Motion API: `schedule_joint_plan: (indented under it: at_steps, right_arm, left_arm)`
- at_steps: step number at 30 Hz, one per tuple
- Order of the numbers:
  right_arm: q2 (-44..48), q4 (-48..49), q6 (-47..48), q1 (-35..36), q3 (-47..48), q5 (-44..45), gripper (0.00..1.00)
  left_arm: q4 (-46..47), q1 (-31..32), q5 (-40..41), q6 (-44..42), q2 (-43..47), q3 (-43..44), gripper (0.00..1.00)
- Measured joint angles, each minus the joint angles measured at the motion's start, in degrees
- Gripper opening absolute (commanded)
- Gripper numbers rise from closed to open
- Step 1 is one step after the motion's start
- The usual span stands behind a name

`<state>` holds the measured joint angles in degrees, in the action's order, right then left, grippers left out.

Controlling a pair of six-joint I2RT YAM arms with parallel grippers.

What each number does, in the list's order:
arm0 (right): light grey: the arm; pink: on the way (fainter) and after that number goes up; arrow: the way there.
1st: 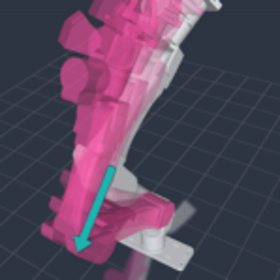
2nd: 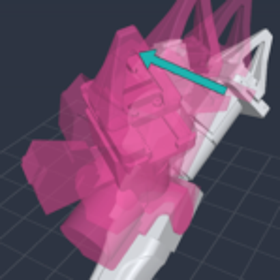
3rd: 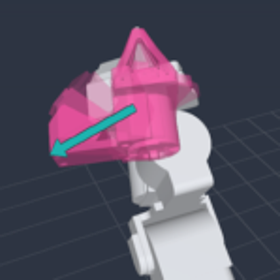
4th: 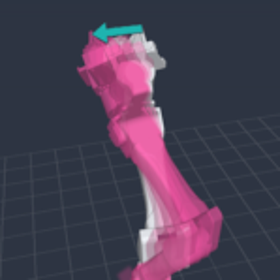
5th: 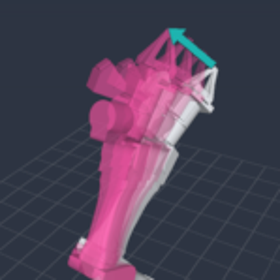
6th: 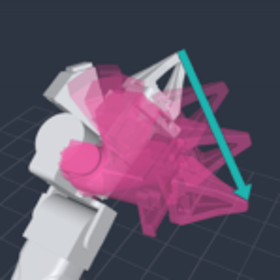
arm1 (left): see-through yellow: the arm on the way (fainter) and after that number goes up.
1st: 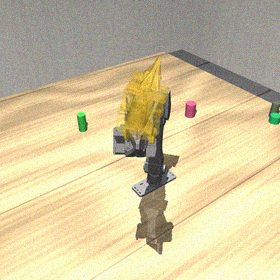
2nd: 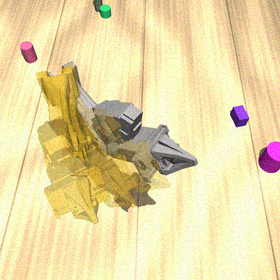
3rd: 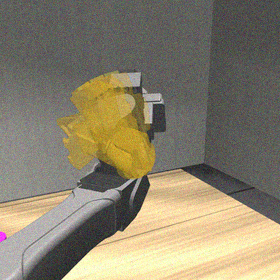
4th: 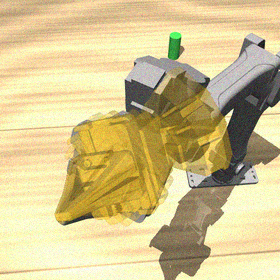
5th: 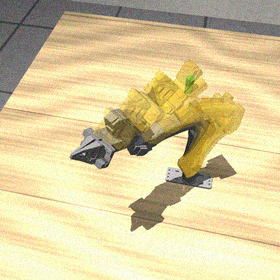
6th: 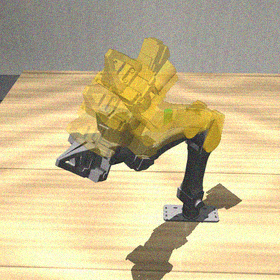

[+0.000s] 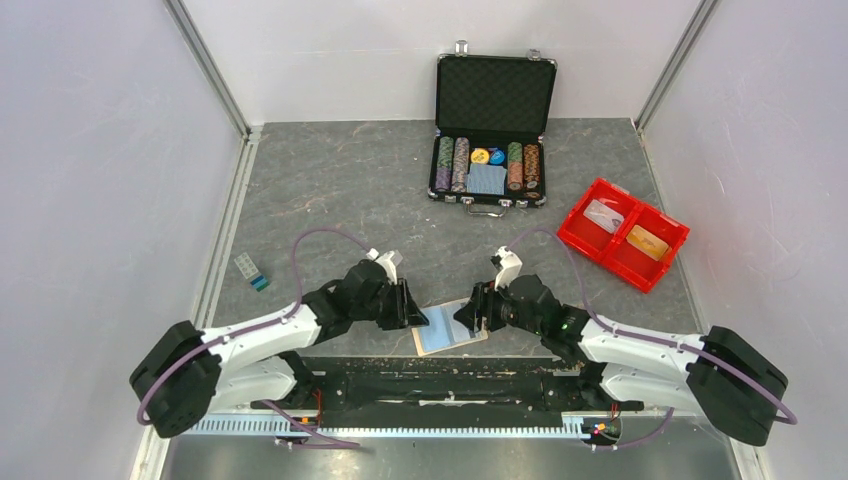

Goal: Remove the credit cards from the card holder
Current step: Remove the credit card from the card holder.

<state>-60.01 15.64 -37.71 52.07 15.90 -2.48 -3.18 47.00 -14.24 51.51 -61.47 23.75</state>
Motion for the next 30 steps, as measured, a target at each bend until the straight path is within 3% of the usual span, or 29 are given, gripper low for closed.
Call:
schedule_joint_plan:
  at_steps: [12, 30]
  right_arm:
    - [-3.7, -3.1, 0.3, -0.6, 0.0, 1.9, 0.6]
    - [-5.9, 0.8, -0.8, -0.9, -0.7, -0.7, 0.56]
  left_arm:
    - [7.8, 0.0, -2.0, 0.0, -11.8, -1.1, 0.3]
    - [12.9, 0.0, -4.0, 0.0, -13.9, -2.3, 0.3]
